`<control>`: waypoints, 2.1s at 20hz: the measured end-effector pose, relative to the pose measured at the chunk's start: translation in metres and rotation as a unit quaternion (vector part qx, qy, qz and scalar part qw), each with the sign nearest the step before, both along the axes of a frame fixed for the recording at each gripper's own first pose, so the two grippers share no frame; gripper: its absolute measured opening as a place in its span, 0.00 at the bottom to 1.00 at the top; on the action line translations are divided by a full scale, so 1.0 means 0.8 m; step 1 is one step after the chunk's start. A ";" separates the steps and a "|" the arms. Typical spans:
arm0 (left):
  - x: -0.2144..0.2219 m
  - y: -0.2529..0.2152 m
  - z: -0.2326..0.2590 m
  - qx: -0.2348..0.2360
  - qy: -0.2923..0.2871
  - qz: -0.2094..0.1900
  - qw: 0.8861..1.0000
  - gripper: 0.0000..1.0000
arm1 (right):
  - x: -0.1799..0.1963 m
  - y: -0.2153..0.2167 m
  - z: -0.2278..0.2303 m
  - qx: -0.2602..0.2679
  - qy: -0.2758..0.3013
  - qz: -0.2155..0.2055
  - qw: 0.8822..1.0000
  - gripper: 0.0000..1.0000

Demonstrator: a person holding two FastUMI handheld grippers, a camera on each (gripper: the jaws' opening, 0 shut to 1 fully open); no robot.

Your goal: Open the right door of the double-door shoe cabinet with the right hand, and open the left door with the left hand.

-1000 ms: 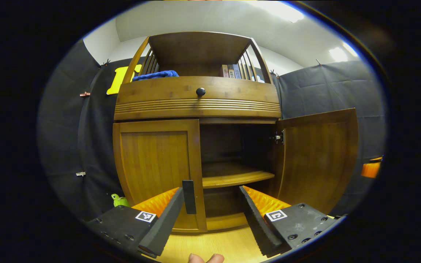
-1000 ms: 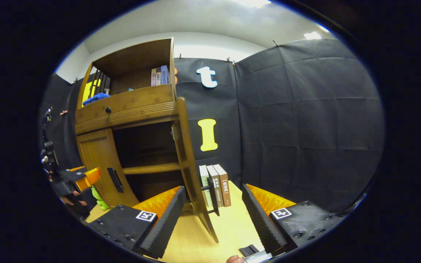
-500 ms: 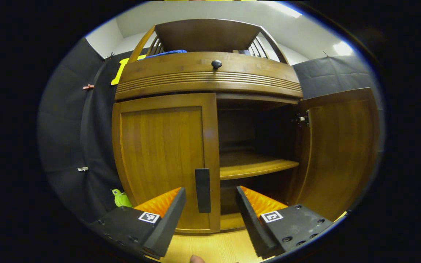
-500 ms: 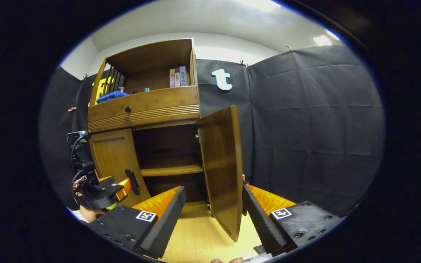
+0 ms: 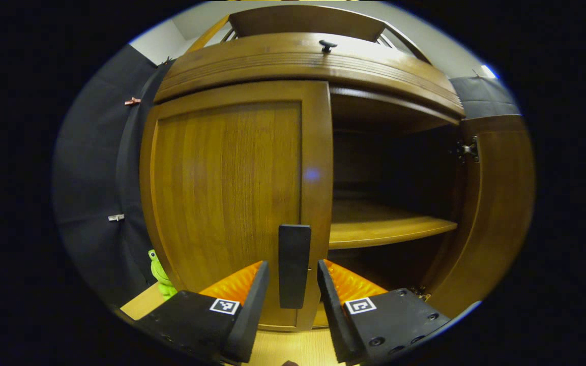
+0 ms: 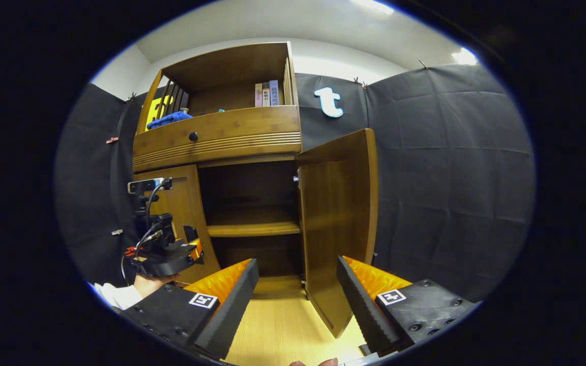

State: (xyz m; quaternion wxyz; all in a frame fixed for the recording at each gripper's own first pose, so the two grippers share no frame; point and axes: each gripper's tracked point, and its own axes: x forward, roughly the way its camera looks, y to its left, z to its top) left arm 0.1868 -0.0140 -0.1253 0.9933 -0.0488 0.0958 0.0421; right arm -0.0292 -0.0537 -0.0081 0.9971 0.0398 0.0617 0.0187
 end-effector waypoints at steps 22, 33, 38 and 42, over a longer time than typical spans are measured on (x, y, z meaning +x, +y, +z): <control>-0.129 0.045 -0.011 0.006 0.030 -0.045 0.998 0.30 | 0.000 0.034 -0.005 0.000 0.003 0.008 1.000 0.98; -0.234 0.143 -0.013 0.016 0.035 -0.034 0.999 0.24 | -0.021 0.110 -0.013 0.013 0.004 0.016 1.000 0.98; -0.266 0.205 -0.014 0.039 0.031 -0.020 0.999 0.19 | -0.029 0.141 -0.011 0.004 -0.003 0.022 1.000 0.98; -0.283 0.265 -0.018 0.047 0.024 0.008 0.999 0.12 | -0.033 0.168 -0.010 -0.002 -0.007 0.028 1.000 0.98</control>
